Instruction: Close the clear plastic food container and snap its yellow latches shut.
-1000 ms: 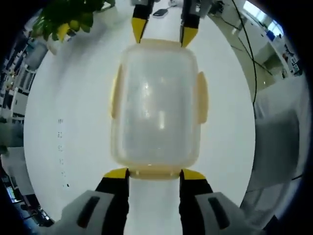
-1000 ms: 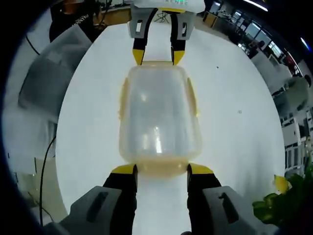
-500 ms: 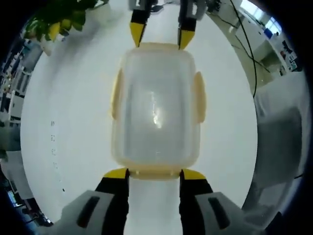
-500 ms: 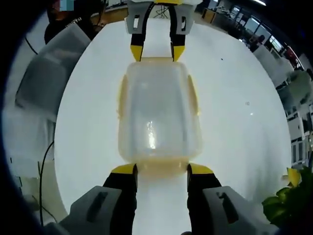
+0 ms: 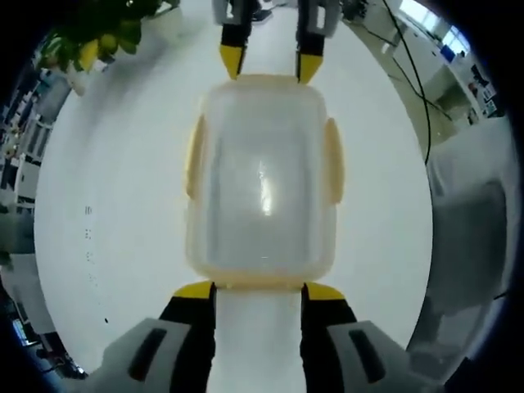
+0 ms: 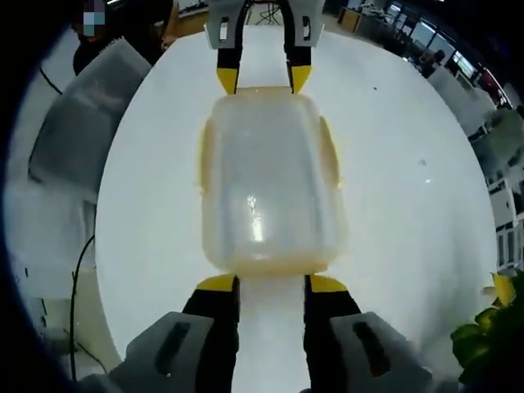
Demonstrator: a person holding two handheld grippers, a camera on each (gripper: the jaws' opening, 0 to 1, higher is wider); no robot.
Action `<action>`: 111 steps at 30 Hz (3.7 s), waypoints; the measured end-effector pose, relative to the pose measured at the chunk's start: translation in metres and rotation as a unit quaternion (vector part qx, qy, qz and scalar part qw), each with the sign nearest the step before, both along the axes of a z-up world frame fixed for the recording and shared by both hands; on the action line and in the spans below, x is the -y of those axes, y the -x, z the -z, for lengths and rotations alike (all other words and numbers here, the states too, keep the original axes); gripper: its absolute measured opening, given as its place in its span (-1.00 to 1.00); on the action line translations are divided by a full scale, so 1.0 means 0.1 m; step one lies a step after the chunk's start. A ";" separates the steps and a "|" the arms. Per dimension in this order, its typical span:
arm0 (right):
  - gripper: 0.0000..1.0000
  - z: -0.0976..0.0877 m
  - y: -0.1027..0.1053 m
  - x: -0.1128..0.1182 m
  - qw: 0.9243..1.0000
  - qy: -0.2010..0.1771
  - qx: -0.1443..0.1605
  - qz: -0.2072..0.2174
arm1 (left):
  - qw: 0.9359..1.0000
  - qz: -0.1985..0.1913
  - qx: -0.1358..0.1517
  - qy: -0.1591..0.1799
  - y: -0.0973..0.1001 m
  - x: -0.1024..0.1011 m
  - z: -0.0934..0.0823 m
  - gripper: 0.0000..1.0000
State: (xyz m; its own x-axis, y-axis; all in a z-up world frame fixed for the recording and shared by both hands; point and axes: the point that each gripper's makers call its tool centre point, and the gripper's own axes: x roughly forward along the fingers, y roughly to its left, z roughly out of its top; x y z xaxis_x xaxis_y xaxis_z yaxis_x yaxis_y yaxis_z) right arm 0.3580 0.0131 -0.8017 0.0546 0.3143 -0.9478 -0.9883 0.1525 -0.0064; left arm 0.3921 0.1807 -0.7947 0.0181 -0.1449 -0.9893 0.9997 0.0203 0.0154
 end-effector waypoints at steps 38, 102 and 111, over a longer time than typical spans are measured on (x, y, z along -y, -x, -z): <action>-0.53 -0.58 -0.59 0.08 0.688 -0.376 -0.246 0.569 | 0.671 -0.608 -0.225 0.360 -0.05 -0.03 -0.23 -0.58; -0.75 -0.21 -0.34 -0.12 0.742 -0.288 -0.253 0.550 | 0.713 -0.598 -0.231 0.285 -0.03 0.08 -0.06 -0.78; -0.70 -0.16 -0.48 -0.10 0.773 -0.288 -0.189 0.533 | 0.722 -0.592 -0.215 0.285 -0.03 0.06 -0.08 -0.72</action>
